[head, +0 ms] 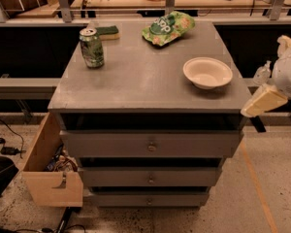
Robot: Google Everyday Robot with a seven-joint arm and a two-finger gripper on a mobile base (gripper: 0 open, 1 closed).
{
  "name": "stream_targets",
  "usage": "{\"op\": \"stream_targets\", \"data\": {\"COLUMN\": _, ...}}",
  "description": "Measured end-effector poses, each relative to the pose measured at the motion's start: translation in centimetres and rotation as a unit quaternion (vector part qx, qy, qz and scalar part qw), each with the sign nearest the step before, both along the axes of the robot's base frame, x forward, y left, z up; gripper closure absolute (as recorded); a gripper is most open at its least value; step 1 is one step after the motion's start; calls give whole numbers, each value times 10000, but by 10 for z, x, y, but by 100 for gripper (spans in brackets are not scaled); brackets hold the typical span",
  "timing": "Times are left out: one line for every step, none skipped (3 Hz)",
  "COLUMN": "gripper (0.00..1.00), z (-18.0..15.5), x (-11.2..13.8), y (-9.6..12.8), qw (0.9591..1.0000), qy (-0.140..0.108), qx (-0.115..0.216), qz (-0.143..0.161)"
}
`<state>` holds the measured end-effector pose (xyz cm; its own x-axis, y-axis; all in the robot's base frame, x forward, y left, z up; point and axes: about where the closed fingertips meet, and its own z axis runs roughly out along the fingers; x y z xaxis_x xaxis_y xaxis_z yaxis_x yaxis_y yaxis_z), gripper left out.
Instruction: Move paper bowl near green can
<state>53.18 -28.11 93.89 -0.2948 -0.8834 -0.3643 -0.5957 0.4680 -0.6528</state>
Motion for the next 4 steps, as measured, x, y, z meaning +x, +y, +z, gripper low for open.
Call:
{"op": "stream_targets", "data": {"gripper": 0, "z": 28, "x": 48, "y": 2, "qw": 9962, "qy": -838, "qx": 85, "qz": 234}}
{"op": "stream_targets", "data": {"gripper": 0, "z": 40, "x": 54, "y": 4, "qw": 9938, "qy": -1081, "qx": 84, "qz": 258}}
{"op": "stream_targets", "data": {"gripper": 0, "z": 39, "x": 50, "y": 6, "qw": 9937, "qy": -1080, "qx": 100, "qz": 264}}
{"op": "stream_targets", "data": {"gripper": 0, "z": 21, "x": 47, "y": 18, "qw": 9924, "qy": -1133, "qx": 401, "qz": 268}}
